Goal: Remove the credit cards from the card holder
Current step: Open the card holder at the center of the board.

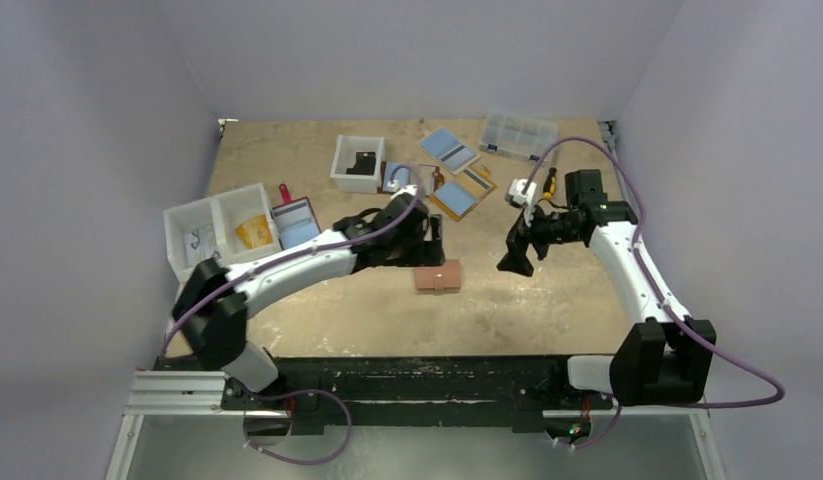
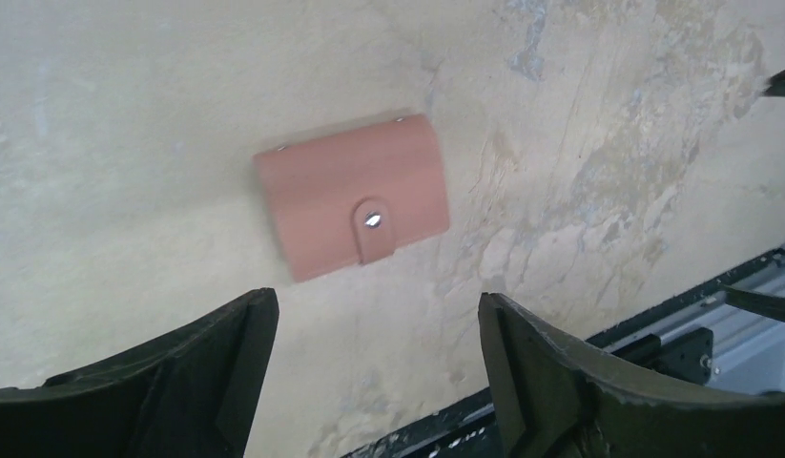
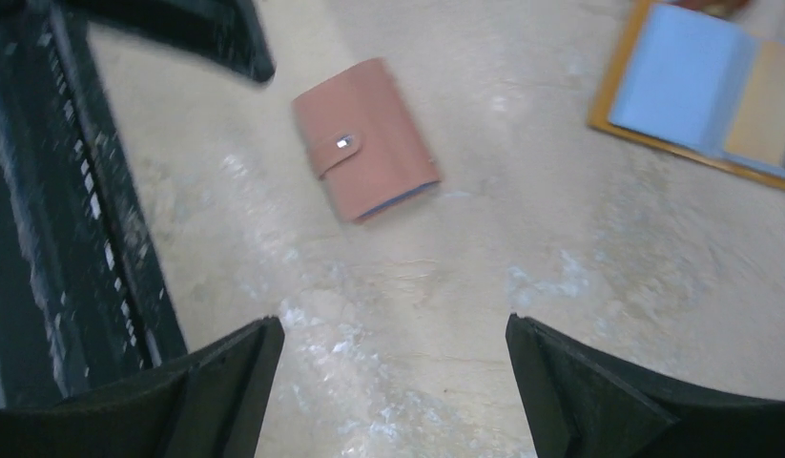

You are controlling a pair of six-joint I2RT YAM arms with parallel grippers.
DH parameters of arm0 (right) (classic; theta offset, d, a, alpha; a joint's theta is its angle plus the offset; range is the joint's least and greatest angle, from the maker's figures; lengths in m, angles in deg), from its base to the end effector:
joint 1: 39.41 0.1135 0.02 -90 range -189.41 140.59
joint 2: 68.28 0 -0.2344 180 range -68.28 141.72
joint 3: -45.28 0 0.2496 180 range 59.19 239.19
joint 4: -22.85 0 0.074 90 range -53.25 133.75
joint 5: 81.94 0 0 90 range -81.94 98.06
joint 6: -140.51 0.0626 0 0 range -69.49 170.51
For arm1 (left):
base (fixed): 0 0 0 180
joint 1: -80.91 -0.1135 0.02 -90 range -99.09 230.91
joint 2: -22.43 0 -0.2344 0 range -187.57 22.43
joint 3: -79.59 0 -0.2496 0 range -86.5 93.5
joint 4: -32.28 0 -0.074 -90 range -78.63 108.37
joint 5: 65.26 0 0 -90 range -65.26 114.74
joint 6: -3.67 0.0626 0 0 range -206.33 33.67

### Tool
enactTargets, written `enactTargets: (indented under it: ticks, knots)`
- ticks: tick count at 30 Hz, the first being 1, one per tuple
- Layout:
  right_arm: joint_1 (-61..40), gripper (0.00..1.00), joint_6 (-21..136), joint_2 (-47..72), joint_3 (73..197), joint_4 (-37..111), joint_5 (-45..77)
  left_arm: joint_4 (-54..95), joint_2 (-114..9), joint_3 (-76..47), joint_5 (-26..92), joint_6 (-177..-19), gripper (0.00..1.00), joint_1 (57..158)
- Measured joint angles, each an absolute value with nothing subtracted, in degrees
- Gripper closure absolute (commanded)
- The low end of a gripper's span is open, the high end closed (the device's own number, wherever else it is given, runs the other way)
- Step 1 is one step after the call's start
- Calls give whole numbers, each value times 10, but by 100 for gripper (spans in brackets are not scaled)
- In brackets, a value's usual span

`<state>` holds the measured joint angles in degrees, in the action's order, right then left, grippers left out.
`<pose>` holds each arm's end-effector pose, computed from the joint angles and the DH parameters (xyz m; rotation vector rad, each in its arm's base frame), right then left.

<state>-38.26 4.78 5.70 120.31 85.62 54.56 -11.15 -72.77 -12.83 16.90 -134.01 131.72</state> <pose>0.2594 0.0506 0.2403 -1.1456 2.0152 0.6959 0.2430 -0.2846 0.2081 0.0078 2.5407 -0.5668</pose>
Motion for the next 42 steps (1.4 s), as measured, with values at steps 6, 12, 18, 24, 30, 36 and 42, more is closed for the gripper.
enactTargets:
  ticks: [6,12,18,24,30,36,42]
  knots:
    - [-277,10,-92,99,1200,900,572,2,-529,-355,210,-1358,21,1243]
    - [-184,41,-59,215,1238,871,549,78,-461,-506,239,-1424,27,1227]
    - [-114,50,67,317,1312,802,501,140,-461,-543,261,-1468,28,1227]
    - [-71,52,138,345,1314,769,452,209,-469,-561,267,-1498,33,1227]
    - [-70,52,177,355,1309,745,402,238,-517,-563,273,-1508,36,1227]
    - [-67,55,194,356,1304,732,371,253,-552,-563,276,-1509,37,1227]
    - [-48,58,195,356,1280,727,359,265,-594,-558,284,-1508,38,1227]
